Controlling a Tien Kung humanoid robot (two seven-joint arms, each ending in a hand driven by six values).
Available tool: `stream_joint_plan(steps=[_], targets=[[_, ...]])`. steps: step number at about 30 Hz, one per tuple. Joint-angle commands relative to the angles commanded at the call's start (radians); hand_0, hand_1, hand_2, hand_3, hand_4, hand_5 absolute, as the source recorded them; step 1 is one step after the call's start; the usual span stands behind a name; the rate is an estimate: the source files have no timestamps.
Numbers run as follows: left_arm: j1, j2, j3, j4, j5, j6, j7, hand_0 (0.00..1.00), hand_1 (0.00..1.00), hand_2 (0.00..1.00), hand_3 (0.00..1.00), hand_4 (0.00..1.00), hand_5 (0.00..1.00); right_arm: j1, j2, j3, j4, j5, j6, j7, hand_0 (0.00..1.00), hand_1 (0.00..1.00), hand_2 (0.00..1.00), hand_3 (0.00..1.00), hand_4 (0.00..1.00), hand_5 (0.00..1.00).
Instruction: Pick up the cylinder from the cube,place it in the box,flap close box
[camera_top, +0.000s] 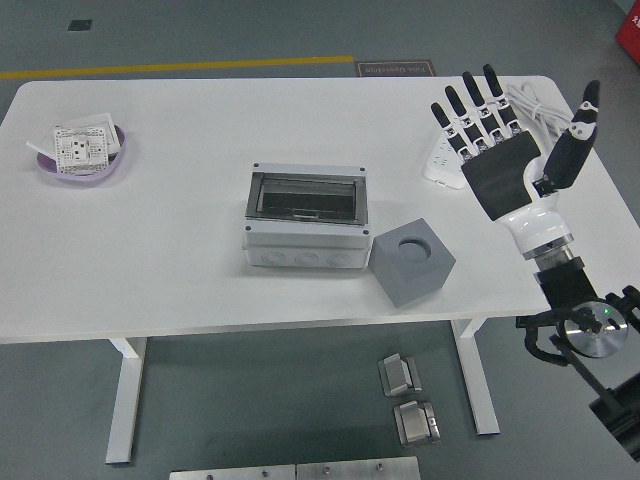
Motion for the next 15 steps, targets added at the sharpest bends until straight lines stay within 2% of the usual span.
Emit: stream_joint_plan(steps=[5, 6, 11, 12, 15], targets=[[0.001, -0.001, -0.004, 0.0, 0.004, 0.0, 0.0, 0.776, 0.781, 0.755, 0.867, 0.745, 0.571, -0.001, -0.002, 0.002, 0.0, -0.002, 0.006, -0.004, 0.998, 0.998, 0.997, 0.998, 0.998, 0.998], [0.001, -0.001, -0.004, 0.0, 0.005, 0.0, 0.0, 0.776, 0.781, 0.755, 0.867, 0.744, 0.57, -0.002, -0.002, 0.003, 0.0, -0.004, 0.006, -0.005, 0.979, 0.847, 0.858, 0.998, 0.998, 0.998], [0.001, -0.002, -0.008, 0.0, 0.008, 0.0, 0.0, 0.776, 0.781, 0.755, 0.867, 0.744, 0.57, -0.004, -0.003, 0.011, 0.001, -0.013, 0.001, -0.008, 0.979, 0.847, 0.858, 0.998, 0.998, 0.998], [0.001, -0.002, -0.008, 0.0, 0.008, 0.0, 0.0, 0.776, 0.781, 0.755, 0.867, 0.744, 0.57, -0.004, -0.004, 0.012, 0.001, -0.012, 0.0, -0.011, 0.964, 0.906, 0.98, 0.998, 0.998, 0.998], [0.001, -0.003, -0.008, 0.0, 0.01, 0.0, 0.0, 0.776, 0.781, 0.755, 0.867, 0.744, 0.57, -0.004, -0.005, 0.017, 0.002, -0.013, -0.008, -0.019, 0.964, 0.906, 0.98, 0.998, 0.998, 0.998]])
